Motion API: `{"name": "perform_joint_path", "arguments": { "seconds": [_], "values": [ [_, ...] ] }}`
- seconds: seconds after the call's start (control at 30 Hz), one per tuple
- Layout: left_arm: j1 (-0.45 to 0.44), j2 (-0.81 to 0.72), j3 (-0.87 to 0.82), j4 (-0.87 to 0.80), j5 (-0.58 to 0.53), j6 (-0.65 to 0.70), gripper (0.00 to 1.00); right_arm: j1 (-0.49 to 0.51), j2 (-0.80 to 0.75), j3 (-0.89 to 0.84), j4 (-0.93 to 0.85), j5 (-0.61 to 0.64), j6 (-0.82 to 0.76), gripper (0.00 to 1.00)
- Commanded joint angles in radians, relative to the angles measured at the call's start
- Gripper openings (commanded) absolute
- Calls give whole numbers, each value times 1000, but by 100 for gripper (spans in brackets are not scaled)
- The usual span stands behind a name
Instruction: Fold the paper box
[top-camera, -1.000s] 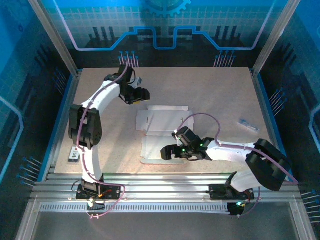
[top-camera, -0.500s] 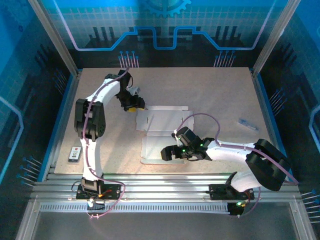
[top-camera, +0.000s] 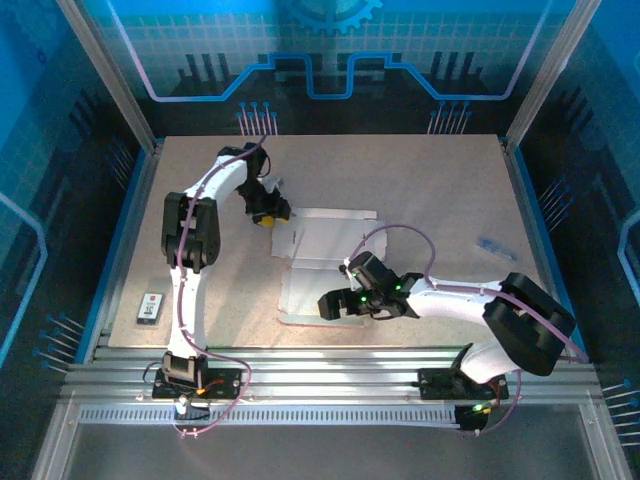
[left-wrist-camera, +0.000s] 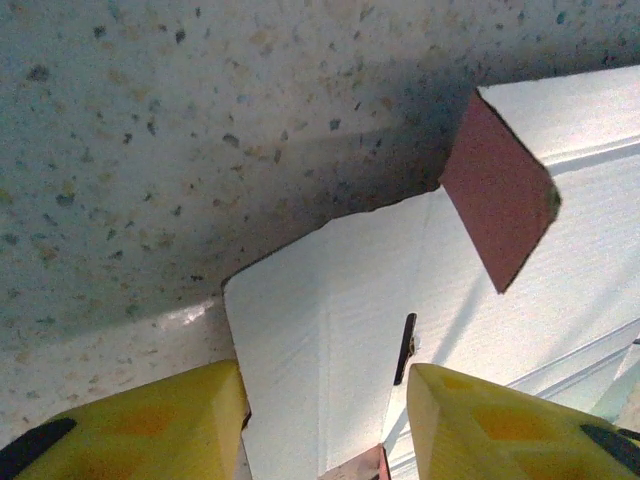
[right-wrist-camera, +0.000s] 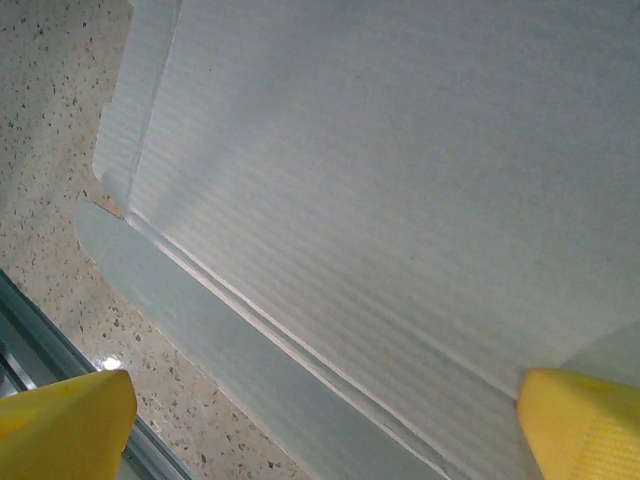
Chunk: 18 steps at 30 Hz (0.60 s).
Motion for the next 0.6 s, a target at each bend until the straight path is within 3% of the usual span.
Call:
{"name": "perform_joint_path", "arguments": {
  "seconds": [0.0, 0.57],
  "values": [
    [8, 40, 43, -66, 29, 30, 40, 21, 39, 3, -41, -9, -13, 100],
    [8, 80, 89, -88, 72, 25, 30, 25, 59, 26, -50, 0, -13, 100]
  ]
}}
